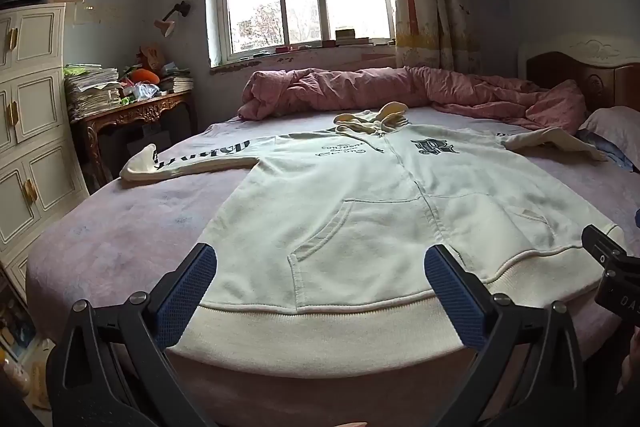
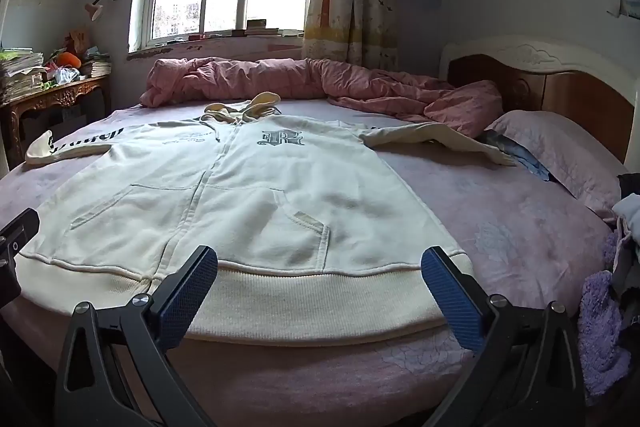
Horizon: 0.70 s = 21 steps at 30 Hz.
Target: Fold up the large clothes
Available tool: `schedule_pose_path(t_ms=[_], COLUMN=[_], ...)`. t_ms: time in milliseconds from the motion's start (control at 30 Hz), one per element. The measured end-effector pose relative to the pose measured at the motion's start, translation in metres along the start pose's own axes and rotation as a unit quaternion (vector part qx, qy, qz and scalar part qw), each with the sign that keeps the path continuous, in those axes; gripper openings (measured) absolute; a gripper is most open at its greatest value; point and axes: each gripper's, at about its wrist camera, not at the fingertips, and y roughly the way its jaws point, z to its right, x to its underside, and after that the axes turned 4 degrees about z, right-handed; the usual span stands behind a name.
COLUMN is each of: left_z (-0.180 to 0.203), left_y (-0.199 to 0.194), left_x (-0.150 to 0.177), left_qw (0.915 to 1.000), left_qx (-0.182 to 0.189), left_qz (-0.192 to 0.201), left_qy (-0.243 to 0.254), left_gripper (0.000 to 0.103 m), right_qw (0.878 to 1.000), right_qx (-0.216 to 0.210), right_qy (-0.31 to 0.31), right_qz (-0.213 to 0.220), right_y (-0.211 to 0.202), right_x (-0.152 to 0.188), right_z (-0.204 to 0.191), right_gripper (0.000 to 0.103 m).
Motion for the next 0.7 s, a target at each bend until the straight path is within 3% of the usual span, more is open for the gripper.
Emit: schedule_pose_path(t_ms=[133,700], left_z=[0.001,0.007], left_y=[-0.007,-0.007], left_x=[0.002,-0.002], left_qw=[0.9999,1.0000], left_qx=[-0.004,0.004], left_qz=[0.013,0.004], left_qy=[0.010,0.007], left_gripper=[0.103,0.103], right_qw=[1.000,1.000], right_qx=[-0.001,-0.003], right_qy=[-0.001,0.003], right_qz=[0.005,0.016], right_y=[-0.002,-0.008], right_x=[-0.001,0.000], right_z=[0.002,0.000], right_gripper=[0.103,0.103])
